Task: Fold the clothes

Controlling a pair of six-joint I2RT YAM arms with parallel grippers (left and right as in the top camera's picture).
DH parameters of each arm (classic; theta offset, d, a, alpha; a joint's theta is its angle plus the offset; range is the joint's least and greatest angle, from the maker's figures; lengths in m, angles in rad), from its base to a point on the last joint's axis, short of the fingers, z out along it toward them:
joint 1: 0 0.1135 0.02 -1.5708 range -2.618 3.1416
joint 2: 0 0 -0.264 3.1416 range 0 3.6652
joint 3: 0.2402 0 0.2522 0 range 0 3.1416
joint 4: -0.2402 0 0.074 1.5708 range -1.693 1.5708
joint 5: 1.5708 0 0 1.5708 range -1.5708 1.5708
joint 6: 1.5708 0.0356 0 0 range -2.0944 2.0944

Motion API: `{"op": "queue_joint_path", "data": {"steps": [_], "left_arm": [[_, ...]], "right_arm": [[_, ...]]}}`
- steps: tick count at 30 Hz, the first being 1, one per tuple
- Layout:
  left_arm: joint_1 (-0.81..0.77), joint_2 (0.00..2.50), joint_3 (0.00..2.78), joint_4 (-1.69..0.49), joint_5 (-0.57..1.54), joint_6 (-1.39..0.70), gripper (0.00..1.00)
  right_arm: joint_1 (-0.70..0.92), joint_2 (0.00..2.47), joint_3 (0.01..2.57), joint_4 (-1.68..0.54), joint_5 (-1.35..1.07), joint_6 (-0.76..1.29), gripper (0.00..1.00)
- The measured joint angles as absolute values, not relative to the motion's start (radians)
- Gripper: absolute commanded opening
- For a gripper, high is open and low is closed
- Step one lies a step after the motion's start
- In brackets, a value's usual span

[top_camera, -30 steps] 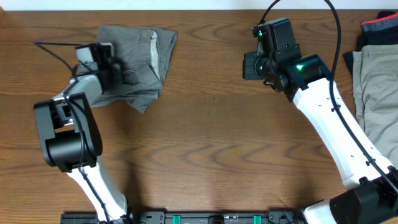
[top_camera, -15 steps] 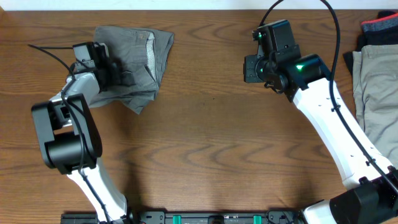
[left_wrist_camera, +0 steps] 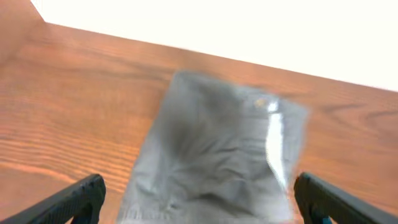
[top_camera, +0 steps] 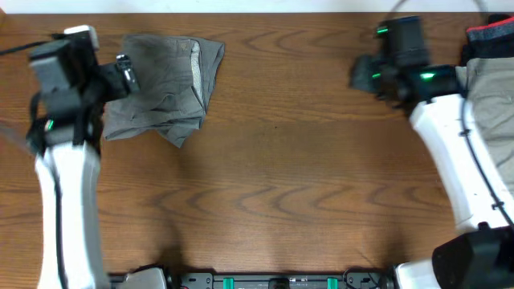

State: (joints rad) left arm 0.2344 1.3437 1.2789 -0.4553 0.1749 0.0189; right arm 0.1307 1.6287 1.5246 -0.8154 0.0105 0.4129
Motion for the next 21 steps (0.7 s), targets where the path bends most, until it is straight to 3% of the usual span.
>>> {"op": "queue_joint_path", "data": {"steps": [3, 10, 13, 21], "left_arm": [[0.234, 1.238, 1.281, -0.553, 0.245, 0.019, 0.99], [0.228, 1.213, 1.281, -0.745, 0.471, 0.018, 0.95], [0.204, 1.237, 1.280, -0.769, 0.533, 0.018, 0.89], [0.044, 1.325, 1.280, -0.774, 0.594, 0.018, 0.88]], "right_arm": [[-0.017, 1.628, 1.525, -0.828, 0.017, 0.408, 0.51], [-0.278, 1.639, 1.525, -0.784, 0.027, 0.393, 0.53], [-0.325, 1.675, 1.525, -0.733, 0.027, 0.371, 0.52], [-0.366, 1.869, 1.525, -0.584, 0.027, 0.317, 0.49]]}}
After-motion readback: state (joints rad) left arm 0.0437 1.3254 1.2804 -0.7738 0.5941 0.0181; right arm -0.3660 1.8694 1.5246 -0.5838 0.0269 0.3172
